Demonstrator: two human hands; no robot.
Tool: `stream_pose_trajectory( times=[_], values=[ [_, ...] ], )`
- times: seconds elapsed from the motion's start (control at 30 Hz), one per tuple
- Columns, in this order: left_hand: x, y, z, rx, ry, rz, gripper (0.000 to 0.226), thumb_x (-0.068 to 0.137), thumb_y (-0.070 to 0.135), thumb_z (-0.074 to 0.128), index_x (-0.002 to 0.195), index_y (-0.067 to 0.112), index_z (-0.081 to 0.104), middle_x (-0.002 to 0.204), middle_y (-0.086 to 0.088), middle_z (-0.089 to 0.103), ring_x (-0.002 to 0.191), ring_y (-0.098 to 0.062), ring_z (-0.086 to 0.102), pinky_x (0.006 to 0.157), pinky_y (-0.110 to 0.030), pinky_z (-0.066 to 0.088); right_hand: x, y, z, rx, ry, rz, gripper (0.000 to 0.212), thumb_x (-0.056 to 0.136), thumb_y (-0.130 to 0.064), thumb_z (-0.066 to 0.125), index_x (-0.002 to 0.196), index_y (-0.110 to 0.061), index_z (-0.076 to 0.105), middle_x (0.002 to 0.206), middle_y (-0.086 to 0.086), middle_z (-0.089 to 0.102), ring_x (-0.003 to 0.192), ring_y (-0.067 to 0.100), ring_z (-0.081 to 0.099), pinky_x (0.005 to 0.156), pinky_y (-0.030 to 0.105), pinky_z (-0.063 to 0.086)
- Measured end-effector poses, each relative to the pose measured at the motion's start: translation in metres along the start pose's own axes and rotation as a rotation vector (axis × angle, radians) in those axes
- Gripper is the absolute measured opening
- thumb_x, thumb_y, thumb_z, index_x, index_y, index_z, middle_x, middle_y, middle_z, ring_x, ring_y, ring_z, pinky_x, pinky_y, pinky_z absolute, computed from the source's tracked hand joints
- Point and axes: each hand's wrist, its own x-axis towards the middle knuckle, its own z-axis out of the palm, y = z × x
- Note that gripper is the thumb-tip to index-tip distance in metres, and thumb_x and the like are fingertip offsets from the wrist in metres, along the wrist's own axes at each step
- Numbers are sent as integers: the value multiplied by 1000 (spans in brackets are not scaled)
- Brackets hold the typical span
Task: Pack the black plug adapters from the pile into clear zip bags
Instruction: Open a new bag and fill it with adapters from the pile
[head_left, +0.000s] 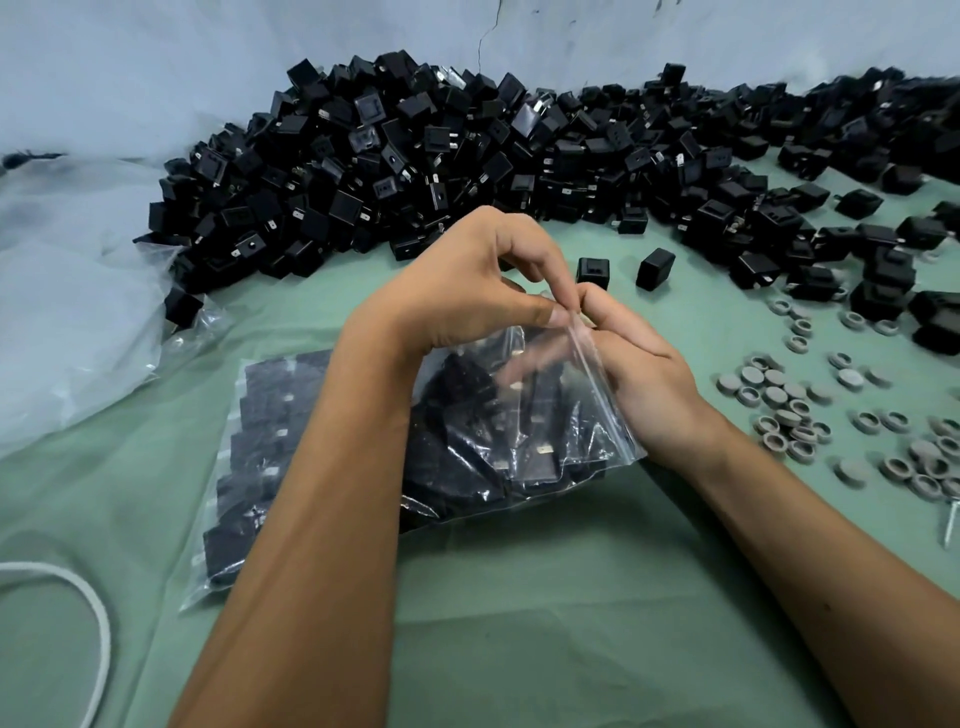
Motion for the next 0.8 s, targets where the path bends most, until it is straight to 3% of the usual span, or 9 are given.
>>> stream_pose_trajectory(
  times=[0.1,0.2,0.33,0.47,0.6,0.63,0.7,0.73,0.8],
  values=[
    [-1,-2,-3,-19,9,2,13,78,8,87,90,7,81,106,-15,68,108,-33,62,88,-51,56,4,-3,-2,19,31,-54,31,104,-15,36,105,-5,65,95,16,75,92,24,71,83,33,55],
    [-1,-2,-1,-20,-5,-13,12,78,7,87,89,7,81,105,-13,69,107,-29,64,89,-49,57,11,0,-11,-313,311,-178,33,105,-14,41,92,-7,71,83,1,73,79,6,65,75,17,47],
    [1,-4,3,-21,-16,-55,12,78,6,87,88,9,81,105,-8,69,106,-24,65,89,-47,58,16,11,-33,-950,527,-129,17,100,-30,60,109,-19,70,107,-5,69,112,18,52,94,33,41],
    [2,-5,5,-6,-32,-73,12,78,8,88,85,13,81,105,-8,69,104,-22,65,89,-45,59,22,17,-44,-1236,460,54,57,98,-48,59,148,-27,46,159,9,35,146,33,22,115,50,30],
    [2,-5,5,-11,-27,-72,12,77,9,88,85,15,81,105,-7,69,104,-19,65,85,-35,59,26,21,-48,-1297,238,213,62,106,-46,45,161,-40,18,173,12,-3,158,34,-5,124,59,13],
    [1,-4,5,-13,-30,-71,12,77,9,88,85,14,81,105,-7,69,104,-19,65,84,-33,59,27,21,-47,-1314,202,215,60,106,-45,43,161,-39,19,173,11,0,159,34,-1,125,58,12],
    [1,-3,5,-11,-32,-69,11,78,8,88,85,12,81,106,-9,68,103,-20,65,83,-30,58,28,20,-45,-1277,210,142,54,105,-42,49,156,-32,35,165,9,29,152,30,24,121,53,22],
    [1,-3,4,-10,-32,-70,11,78,7,87,86,12,81,106,-9,68,103,-20,65,83,-30,58,27,19,-44,-1222,255,83,50,103,-39,55,150,-28,44,152,7,47,141,27,36,114,48,30],
    [2,-2,5,-12,-30,-75,11,78,6,87,85,13,81,106,-8,68,103,-19,65,84,-31,59,26,17,-44,-1125,387,-27,37,98,-34,65,132,-22,58,123,0,59,121,22,45,97,34,35]
  ],
)
